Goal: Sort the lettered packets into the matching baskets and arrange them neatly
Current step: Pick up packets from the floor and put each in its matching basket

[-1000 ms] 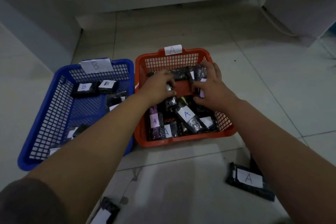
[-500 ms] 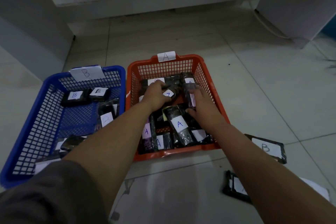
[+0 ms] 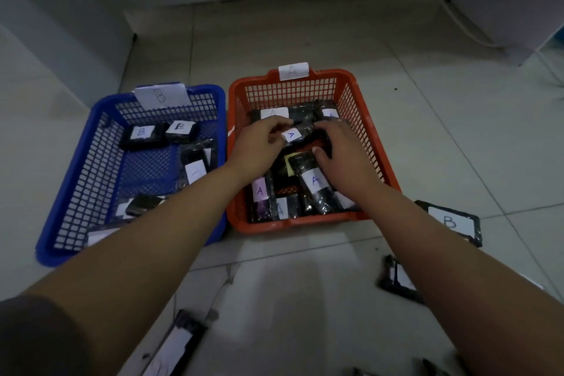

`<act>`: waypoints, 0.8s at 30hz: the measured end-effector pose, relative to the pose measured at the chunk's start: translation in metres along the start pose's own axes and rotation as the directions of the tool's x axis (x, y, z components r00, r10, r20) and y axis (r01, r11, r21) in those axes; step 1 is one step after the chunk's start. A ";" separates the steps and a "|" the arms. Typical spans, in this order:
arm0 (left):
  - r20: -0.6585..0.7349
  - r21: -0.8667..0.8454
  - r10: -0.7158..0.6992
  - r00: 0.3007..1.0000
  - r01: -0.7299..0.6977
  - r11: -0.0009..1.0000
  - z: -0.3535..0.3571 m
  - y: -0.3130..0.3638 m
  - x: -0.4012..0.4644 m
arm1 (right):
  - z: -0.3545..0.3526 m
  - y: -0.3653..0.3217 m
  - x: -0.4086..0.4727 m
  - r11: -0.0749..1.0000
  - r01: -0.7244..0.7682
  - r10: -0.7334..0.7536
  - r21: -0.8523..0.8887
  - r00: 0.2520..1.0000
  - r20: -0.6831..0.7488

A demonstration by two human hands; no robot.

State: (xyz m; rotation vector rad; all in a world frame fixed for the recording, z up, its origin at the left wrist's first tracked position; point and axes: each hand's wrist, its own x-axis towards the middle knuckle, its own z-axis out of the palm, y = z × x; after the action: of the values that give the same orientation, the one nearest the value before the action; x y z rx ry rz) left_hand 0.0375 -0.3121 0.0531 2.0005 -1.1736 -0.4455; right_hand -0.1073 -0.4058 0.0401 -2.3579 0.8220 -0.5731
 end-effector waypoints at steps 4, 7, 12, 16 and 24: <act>-0.026 0.085 0.099 0.995 -0.096 0.992 -0.031 0.005 -0.047 | -0.001 -0.035 -0.017 0.996 0.084 -0.083 0.009 0.995 -0.047; -0.066 0.148 0.136 0.989 -0.125 0.981 -0.059 -0.003 -0.092 | 0.003 -0.062 -0.039 0.992 0.122 -0.122 -0.010 0.991 -0.053; -0.054 0.282 0.165 0.985 -0.144 0.949 -0.095 -0.032 -0.184 | 0.016 -0.094 -0.088 0.972 0.223 -0.222 -0.076 0.975 0.022; 0.165 0.372 0.074 0.984 -0.131 0.919 -0.114 -0.061 -0.254 | 0.039 -0.115 -0.128 0.971 0.237 -0.230 -0.036 0.964 0.130; 0.208 0.410 -0.241 0.948 0.140 0.901 -0.125 -0.093 -0.363 | 0.086 -0.144 -0.176 0.974 0.213 -0.225 0.081 0.843 0.489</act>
State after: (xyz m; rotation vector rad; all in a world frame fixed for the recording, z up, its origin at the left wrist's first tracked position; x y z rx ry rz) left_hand -0.0175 0.0786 0.0358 2.4791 -1.3042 -0.6217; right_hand -0.1263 -0.1635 0.0320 -2.4304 0.3088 -0.0416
